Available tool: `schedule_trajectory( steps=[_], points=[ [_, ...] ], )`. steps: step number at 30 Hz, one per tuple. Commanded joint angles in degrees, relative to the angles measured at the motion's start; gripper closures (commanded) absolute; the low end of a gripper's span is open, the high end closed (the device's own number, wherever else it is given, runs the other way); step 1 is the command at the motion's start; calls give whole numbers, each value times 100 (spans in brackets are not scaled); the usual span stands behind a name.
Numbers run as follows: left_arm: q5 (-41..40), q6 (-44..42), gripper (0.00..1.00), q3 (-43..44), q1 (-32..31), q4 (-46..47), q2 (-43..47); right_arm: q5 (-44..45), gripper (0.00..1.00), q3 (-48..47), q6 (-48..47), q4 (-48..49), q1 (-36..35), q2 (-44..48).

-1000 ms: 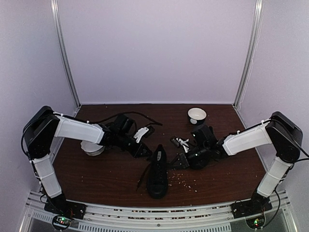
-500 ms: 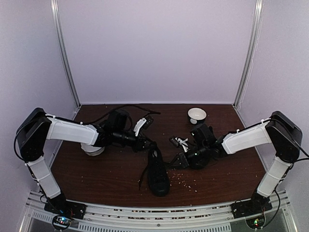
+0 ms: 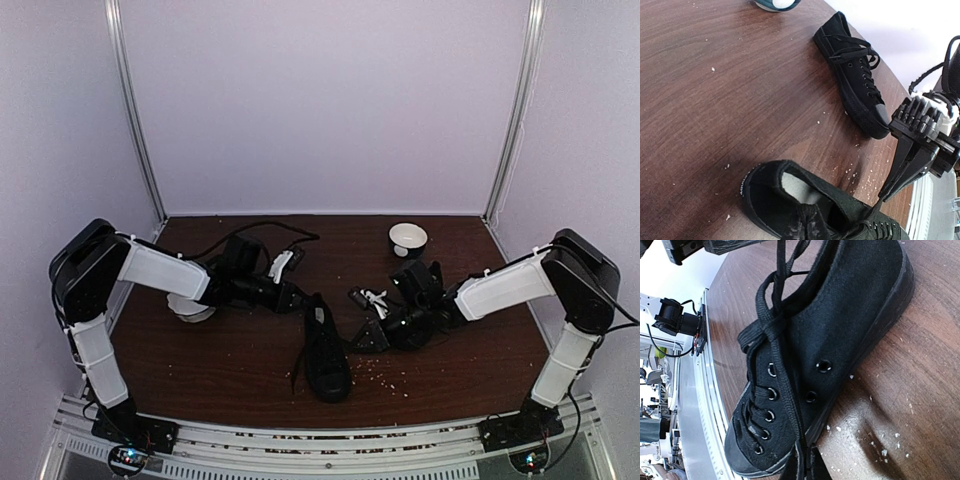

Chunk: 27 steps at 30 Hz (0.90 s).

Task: Tie the shoes
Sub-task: Pull a loop with the shoelace from the shoe.

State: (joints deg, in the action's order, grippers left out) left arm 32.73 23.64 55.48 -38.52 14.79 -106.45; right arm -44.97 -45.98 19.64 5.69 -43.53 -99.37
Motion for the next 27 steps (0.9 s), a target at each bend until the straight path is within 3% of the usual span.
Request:
schedule_trajectory(
  steps=[1,17,23,25,27],
  points=[
    [-388,1,100,-59,107,131,70,-37,100,-111,-90,-120,-33,-153],
    [-549,141,100,-169,170,127,-146,-25,100,-46,-208,-155,-35,-279],
    [-183,131,100,-234,162,466,-47,-18,99,-194,-285,-289,-34,-226],
    [-104,111,82,-409,140,734,258,-48,83,-340,-367,-400,-18,-99],
    [-163,-35,71,-680,126,856,640,-44,72,-458,-446,-519,65,102]
  ],
)
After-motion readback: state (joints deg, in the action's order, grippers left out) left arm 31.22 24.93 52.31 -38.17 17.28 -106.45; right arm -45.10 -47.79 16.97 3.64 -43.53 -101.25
